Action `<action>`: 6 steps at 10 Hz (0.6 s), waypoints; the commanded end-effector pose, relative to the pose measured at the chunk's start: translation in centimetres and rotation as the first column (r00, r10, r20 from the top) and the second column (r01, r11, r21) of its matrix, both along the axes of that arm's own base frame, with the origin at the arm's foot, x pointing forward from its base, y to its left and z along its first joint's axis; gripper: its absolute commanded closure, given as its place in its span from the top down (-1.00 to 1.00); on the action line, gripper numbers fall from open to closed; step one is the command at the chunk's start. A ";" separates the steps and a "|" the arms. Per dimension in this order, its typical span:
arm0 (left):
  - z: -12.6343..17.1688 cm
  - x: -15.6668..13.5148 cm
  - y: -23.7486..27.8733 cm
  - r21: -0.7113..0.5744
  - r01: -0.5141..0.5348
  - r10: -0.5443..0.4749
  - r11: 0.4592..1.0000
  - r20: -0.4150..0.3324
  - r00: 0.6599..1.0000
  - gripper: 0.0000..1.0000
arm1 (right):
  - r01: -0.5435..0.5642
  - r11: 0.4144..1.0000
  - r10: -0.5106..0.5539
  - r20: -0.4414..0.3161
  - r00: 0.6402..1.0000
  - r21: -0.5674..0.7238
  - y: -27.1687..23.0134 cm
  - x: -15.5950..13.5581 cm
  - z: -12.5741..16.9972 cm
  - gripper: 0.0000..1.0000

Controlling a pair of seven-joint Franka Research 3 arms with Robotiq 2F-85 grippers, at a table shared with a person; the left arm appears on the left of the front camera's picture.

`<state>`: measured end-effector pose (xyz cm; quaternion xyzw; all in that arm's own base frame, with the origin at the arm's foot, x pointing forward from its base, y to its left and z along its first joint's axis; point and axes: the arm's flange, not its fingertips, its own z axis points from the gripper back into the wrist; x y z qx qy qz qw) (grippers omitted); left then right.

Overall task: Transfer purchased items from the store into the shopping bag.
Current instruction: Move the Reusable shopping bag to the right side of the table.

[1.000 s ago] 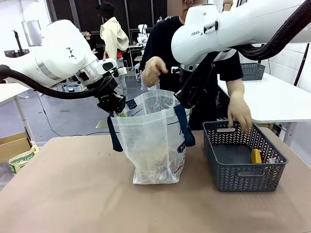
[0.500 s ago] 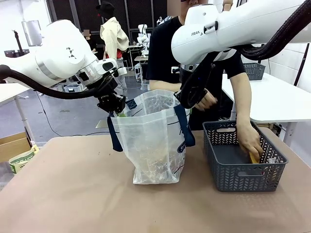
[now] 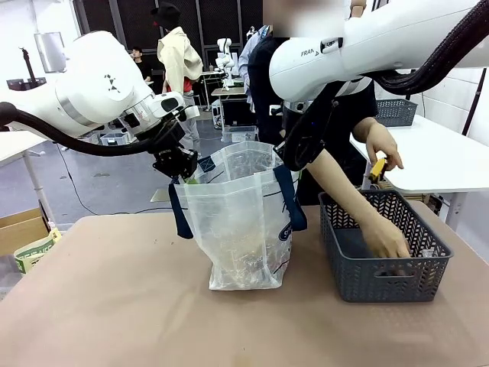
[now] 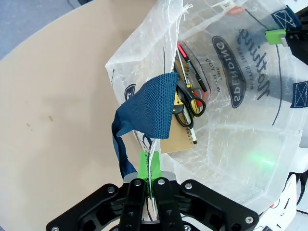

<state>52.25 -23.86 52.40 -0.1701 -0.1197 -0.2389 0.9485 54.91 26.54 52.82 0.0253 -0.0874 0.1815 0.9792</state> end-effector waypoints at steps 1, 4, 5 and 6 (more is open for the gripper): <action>0.0 0.0 0.1 -0.003 -0.012 0.012 1.000 -0.001 1.000 -1.00 | 0.003 1.000 -0.003 0.001 1.000 0.000 -0.1 0.0 -0.1 -1.00; 0.0 0.0 0.1 -0.003 -0.012 0.012 1.000 -0.001 1.000 -1.00 | 0.003 1.000 -0.003 0.001 1.000 0.000 -0.1 0.0 -0.1 -1.00; 0.0 0.0 0.1 -0.003 -0.012 0.012 1.000 -0.001 1.000 -1.00 | 0.003 1.000 -0.003 0.001 1.000 0.000 -0.1 0.0 -0.1 -1.00; 0.0 0.0 0.1 -0.003 -0.012 0.012 1.000 -0.001 1.000 -1.00 | 0.003 1.000 -0.003 0.001 1.000 0.000 -0.1 0.0 -0.1 -1.00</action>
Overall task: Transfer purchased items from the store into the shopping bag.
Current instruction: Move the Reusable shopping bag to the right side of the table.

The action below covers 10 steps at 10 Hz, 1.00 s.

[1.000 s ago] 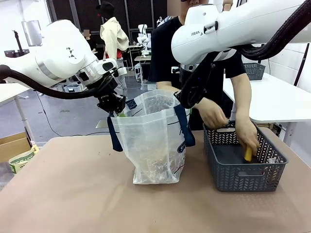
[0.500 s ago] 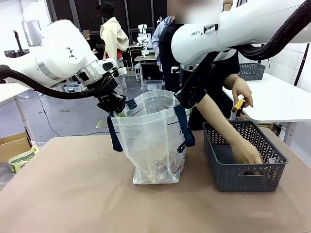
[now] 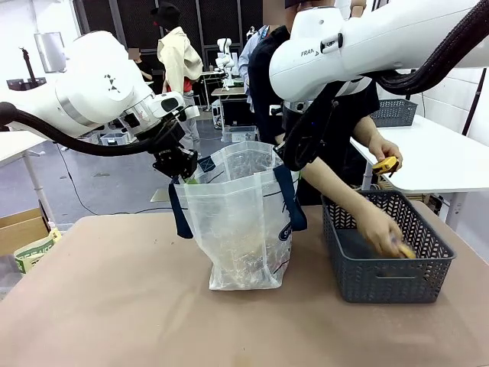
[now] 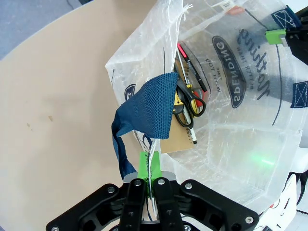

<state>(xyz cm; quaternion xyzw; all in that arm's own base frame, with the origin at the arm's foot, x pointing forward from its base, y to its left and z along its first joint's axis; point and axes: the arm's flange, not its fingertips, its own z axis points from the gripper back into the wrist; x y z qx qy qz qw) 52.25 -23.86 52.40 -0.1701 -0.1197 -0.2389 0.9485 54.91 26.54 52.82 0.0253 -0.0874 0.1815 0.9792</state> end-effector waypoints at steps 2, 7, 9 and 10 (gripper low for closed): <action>0.0 0.0 0.1 -0.003 -0.012 0.012 1.000 -0.001 1.000 -1.00 | 0.003 1.000 -0.003 0.001 1.000 0.000 -0.1 0.0 -0.1 -1.00; 0.0 0.0 0.1 -0.003 -0.012 0.012 1.000 -0.001 1.000 -1.00 | 0.003 1.000 -0.003 0.001 1.000 0.000 -0.1 0.0 -0.1 -1.00; 0.0 0.0 0.1 -0.003 -0.012 0.012 1.000 -0.001 1.000 -1.00 | 0.003 1.000 -0.003 0.001 1.000 0.000 -0.1 0.0 -0.1 -1.00; 0.0 0.0 0.1 -0.003 -0.012 0.012 1.000 -0.001 1.000 -1.00 | 0.003 1.000 -0.003 0.001 1.000 0.000 -0.1 0.0 -0.1 -1.00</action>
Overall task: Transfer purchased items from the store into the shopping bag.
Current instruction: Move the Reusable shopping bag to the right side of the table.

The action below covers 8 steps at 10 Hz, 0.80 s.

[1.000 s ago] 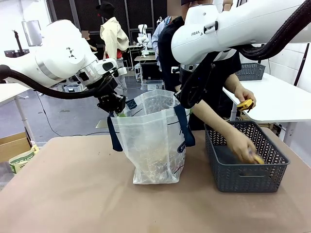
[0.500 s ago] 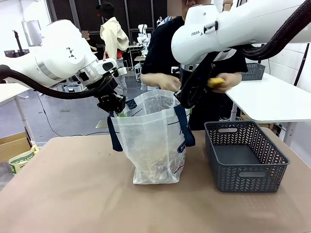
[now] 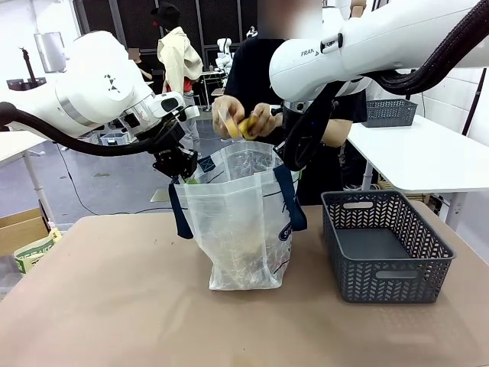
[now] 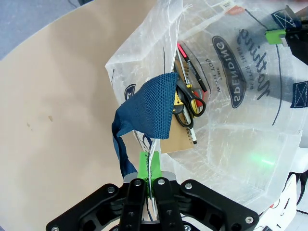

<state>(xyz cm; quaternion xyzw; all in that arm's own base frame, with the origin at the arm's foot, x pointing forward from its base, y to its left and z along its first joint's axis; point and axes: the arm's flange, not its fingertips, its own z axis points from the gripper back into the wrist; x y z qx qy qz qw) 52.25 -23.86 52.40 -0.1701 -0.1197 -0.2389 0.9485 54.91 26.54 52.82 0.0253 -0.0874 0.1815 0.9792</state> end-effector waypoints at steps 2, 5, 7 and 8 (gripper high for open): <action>0.0 0.0 0.1 -0.003 -0.012 0.012 1.000 -0.001 1.000 -1.00 | 0.003 1.000 -0.003 0.001 1.000 0.000 -0.1 0.0 -0.1 -1.00; 0.0 0.0 0.1 -0.003 -0.012 0.012 1.000 -0.001 1.000 -1.00 | 0.003 1.000 -0.003 0.001 1.000 0.000 -0.1 0.0 -0.1 -1.00; 0.0 0.0 0.1 -0.003 -0.012 0.012 1.000 -0.001 1.000 -1.00 | 0.003 1.000 -0.003 0.001 1.000 0.000 -0.1 0.0 -0.1 -1.00; 0.0 0.0 0.1 -0.003 -0.012 0.012 1.000 -0.001 1.000 -1.00 | 0.003 1.000 -0.003 0.001 1.000 0.000 -0.1 0.0 -0.1 -1.00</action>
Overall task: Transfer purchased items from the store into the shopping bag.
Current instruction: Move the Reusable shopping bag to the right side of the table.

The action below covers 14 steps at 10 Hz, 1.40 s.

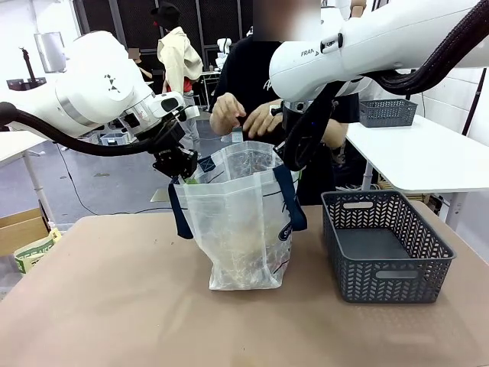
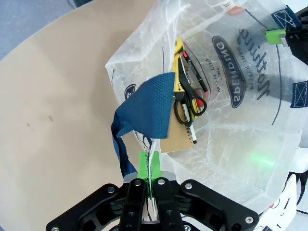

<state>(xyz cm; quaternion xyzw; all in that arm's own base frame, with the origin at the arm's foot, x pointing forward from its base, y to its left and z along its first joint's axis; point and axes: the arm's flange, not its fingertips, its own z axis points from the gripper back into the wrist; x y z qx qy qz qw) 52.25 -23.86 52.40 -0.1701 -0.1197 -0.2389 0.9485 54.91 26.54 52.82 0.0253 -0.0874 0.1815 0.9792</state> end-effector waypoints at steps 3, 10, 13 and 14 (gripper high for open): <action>0.0 0.0 0.1 -0.003 -0.012 0.012 1.000 -0.001 1.000 -1.00 | 0.003 1.000 -0.003 0.001 1.000 0.000 -0.1 0.0 -0.1 -1.00; 0.0 0.0 0.1 -0.003 -0.012 0.012 1.000 -0.001 1.000 -1.00 | 0.003 1.000 -0.003 0.001 1.000 0.000 -0.1 0.0 -0.1 -1.00; 0.0 0.0 0.1 -0.003 -0.012 0.012 1.000 -0.001 1.000 -1.00 | 0.003 1.000 -0.003 0.001 1.000 0.000 -0.1 0.0 -0.1 -1.00; 0.0 0.0 0.1 -0.003 -0.012 0.012 1.000 -0.001 1.000 -1.00 | 0.003 1.000 -0.003 0.001 1.000 0.000 -0.1 0.0 -0.1 -1.00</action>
